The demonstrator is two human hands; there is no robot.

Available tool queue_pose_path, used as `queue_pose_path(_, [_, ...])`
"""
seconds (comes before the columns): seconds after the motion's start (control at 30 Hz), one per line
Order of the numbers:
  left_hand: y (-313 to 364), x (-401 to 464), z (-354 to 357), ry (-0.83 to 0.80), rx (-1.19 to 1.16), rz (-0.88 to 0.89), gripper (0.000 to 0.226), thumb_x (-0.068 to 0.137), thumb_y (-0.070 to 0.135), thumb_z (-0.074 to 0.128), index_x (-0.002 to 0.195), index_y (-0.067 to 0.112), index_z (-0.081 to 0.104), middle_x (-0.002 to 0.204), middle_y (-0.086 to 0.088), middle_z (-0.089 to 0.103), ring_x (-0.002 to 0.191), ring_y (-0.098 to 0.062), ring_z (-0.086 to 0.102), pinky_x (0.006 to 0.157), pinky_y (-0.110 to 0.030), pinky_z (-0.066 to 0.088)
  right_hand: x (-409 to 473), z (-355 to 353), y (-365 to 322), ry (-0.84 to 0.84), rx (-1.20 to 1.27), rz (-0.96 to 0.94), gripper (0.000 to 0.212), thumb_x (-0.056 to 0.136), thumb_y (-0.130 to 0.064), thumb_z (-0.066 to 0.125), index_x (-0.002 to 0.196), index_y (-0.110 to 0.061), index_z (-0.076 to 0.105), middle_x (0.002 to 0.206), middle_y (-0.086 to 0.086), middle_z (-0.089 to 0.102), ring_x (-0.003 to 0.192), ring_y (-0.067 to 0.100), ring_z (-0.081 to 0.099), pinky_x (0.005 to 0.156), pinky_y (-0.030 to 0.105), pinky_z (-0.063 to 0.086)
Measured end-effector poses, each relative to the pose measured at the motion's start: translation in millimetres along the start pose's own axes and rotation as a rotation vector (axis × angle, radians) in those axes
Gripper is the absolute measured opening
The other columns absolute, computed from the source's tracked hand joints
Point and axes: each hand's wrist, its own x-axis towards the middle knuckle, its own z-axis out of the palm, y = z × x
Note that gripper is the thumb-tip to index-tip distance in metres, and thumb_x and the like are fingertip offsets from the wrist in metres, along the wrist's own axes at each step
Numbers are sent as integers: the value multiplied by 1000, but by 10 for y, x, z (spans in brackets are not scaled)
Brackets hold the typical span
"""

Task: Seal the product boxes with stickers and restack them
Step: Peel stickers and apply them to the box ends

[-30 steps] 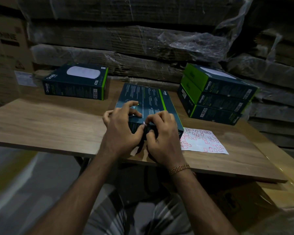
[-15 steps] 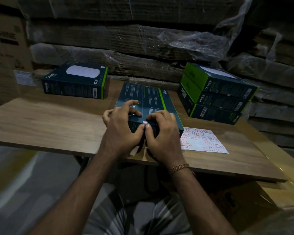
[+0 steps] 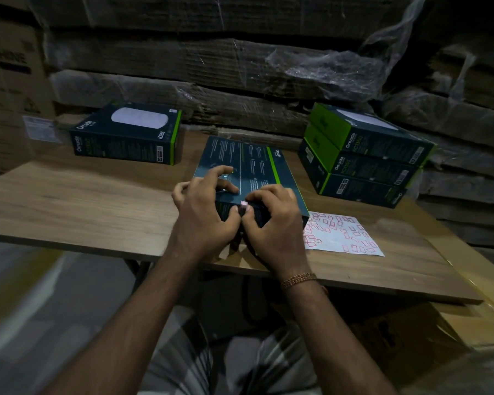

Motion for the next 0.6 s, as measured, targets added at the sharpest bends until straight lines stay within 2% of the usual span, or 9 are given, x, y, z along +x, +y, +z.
queue_pose_path(0.17, [27, -3, -1, 25, -18, 3, 66, 90, 39, 80, 147, 33, 47, 114, 22, 67, 122, -2, 56, 115, -37, 21, -10, -19, -12, 7, 18, -9, 14, 94, -21, 70, 107, -15, 73, 108, -4, 61, 107, 16, 54, 89, 38, 52])
queue_pose_path(0.6, [7, -8, -5, -5, 15, 35, 68, 88, 35, 77, 148, 33, 47, 115, 20, 68, 120, -3, 56, 118, -44, 23, -7, 0, -11, 29, 23, -11, 12, 92, -21, 73, 103, -16, 73, 106, -5, 61, 105, 17, 54, 88, 40, 51])
